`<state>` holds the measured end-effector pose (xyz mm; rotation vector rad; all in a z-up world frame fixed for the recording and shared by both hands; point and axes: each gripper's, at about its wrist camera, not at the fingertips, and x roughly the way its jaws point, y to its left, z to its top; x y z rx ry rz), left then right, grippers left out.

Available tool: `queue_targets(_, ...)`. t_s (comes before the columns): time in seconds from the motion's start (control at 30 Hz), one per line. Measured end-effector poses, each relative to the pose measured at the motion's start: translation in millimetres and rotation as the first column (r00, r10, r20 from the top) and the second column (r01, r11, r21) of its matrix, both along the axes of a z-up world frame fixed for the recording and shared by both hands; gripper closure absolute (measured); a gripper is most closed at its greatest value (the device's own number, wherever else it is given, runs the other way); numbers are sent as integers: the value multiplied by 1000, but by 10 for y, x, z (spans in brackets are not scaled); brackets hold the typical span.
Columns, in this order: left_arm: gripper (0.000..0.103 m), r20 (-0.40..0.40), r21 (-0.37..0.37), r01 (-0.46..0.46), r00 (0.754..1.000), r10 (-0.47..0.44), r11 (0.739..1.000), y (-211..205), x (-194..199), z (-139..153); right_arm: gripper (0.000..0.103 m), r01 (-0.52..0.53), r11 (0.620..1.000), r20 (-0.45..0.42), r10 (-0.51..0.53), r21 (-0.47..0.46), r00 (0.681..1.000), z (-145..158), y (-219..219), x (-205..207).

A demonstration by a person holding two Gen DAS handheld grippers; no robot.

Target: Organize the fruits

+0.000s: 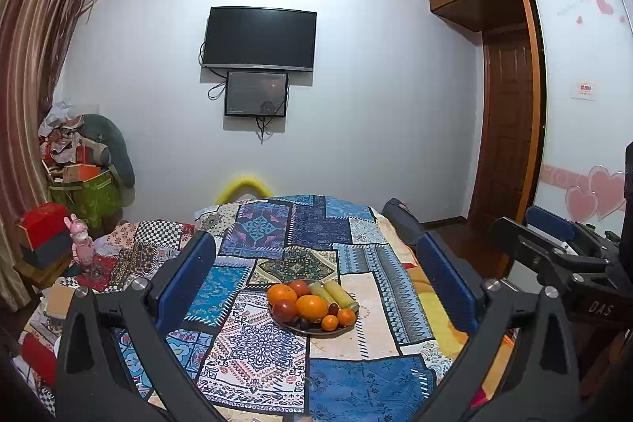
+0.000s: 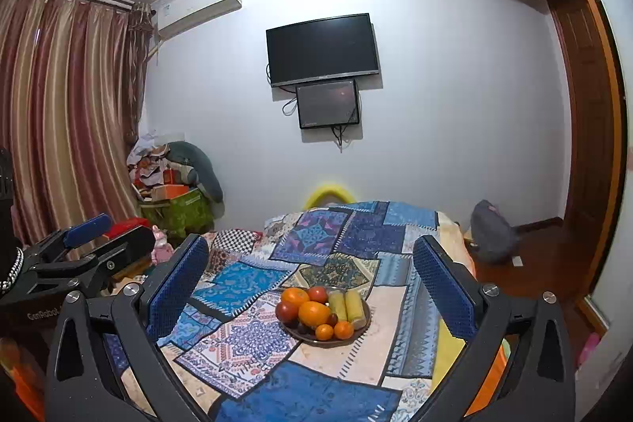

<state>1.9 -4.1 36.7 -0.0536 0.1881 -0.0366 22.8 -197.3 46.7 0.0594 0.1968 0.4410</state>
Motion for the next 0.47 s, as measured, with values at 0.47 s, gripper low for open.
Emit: queue_targets(0.47,0,5,13,-2,1000,2,1000,-17,-8,1,0,-2,1000,5,2,2,1000,-4,-4,12)
